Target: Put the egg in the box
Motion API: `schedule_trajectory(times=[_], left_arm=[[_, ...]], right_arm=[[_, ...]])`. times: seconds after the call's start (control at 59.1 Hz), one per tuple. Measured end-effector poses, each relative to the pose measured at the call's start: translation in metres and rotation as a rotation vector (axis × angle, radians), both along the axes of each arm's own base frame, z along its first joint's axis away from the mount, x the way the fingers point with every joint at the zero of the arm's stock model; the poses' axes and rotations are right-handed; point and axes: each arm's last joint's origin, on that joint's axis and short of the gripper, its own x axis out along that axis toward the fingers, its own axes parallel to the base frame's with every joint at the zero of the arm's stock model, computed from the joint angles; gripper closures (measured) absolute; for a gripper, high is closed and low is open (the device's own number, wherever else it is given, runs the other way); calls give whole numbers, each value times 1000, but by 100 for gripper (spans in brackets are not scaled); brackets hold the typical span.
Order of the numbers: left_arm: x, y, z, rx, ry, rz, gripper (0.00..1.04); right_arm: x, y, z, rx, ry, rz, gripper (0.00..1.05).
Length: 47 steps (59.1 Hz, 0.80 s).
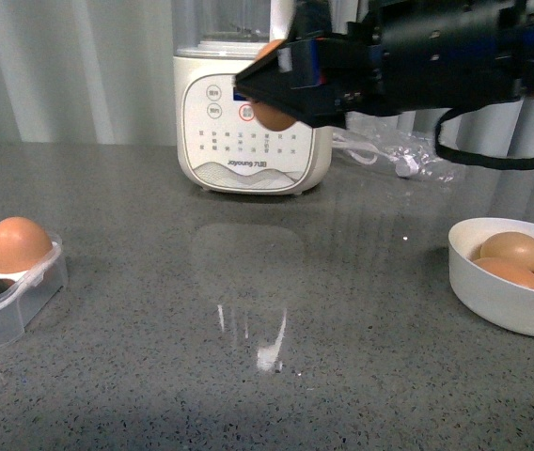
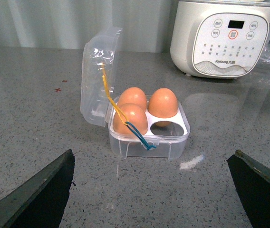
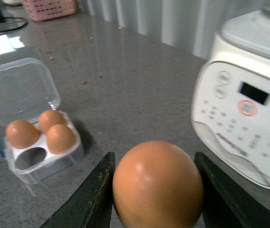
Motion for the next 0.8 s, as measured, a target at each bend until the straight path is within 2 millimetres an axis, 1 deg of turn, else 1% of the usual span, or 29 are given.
schedule_trajectory(times=[0.051, 0.118, 0.254, 0.592, 0.795], left_arm=[[0, 0, 0, 0, 0, 0, 7], [0, 0, 0, 0, 0, 0, 7], [0, 0, 0, 0, 0, 0, 7], [0, 0, 0, 0, 0, 0, 7], [0, 0, 0, 0, 0, 0, 7]], right_arm=[[0, 14, -4, 1, 11, 62, 62], [1, 27, -8, 10, 30, 126, 62], [5, 44, -14, 20, 53, 209, 62], [14, 69, -20, 31, 121, 344, 62], [11, 86, -21, 25, 146, 432, 62]])
